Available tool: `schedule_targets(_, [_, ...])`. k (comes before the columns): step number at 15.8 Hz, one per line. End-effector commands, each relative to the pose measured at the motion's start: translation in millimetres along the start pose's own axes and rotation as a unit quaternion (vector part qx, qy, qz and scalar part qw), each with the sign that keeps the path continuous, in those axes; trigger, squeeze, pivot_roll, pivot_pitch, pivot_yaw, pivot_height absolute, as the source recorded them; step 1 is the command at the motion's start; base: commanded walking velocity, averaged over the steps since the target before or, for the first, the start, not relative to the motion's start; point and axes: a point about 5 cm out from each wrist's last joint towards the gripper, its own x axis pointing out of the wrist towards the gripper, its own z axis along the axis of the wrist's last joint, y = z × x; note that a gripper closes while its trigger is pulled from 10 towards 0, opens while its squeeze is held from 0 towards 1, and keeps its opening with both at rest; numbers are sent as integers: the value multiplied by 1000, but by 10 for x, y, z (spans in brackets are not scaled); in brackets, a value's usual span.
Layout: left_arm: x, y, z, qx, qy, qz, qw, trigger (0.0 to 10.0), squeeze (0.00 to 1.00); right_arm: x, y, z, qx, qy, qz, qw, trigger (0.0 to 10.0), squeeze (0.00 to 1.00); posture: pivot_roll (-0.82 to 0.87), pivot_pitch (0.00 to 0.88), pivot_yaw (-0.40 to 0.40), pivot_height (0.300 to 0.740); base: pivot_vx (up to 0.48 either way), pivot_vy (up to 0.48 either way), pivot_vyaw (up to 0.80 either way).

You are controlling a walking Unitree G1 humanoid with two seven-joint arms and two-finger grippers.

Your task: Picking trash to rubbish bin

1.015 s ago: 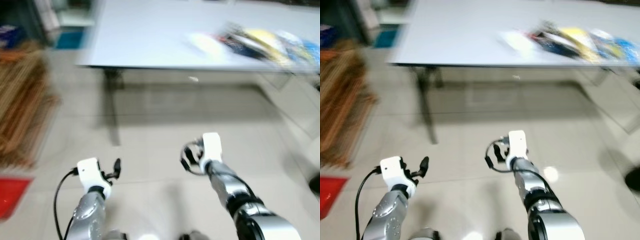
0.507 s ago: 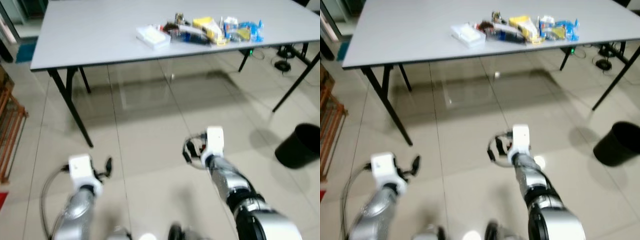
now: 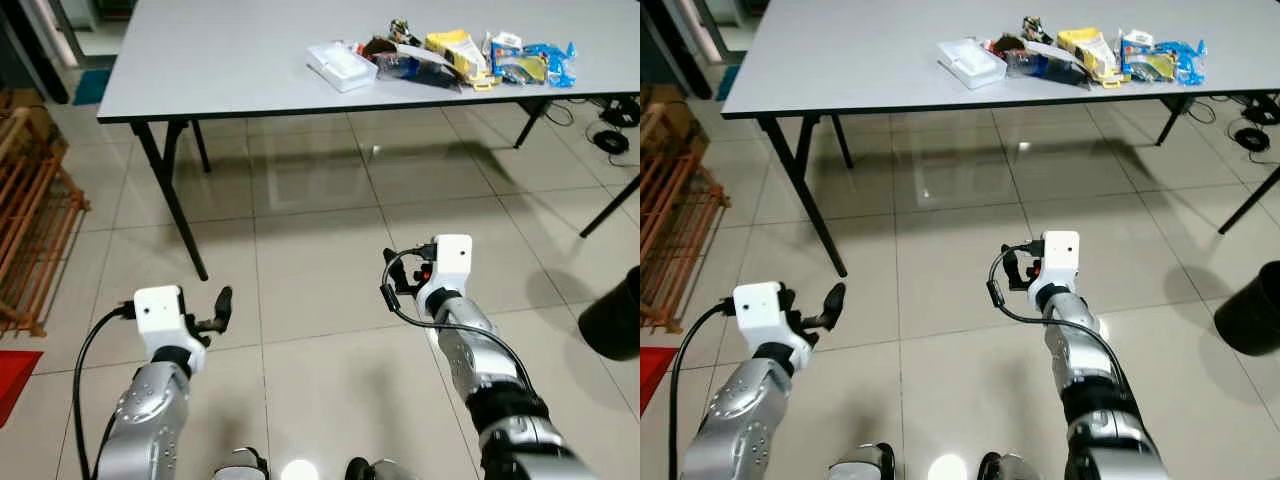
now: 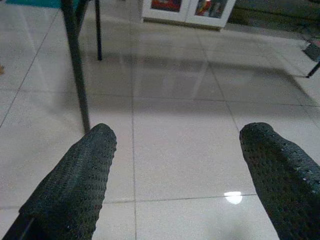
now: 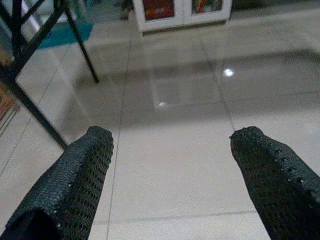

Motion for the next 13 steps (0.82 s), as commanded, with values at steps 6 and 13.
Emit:
schedule_targets(6, [-316, 68, 16, 27, -9, 20, 999, 10000, 0, -370, -175, 197, -32, -6, -15, 999, 10000, 0, 26, 87, 11, 740, 0, 0, 0])
schedule_targets(13, [-328, 113, 0, 37, -18, 27, 999, 10000, 0, -492, -82, 222, -27, -3, -27, 999, 10000, 0, 18, 55, -16, 740, 0, 0, 0])
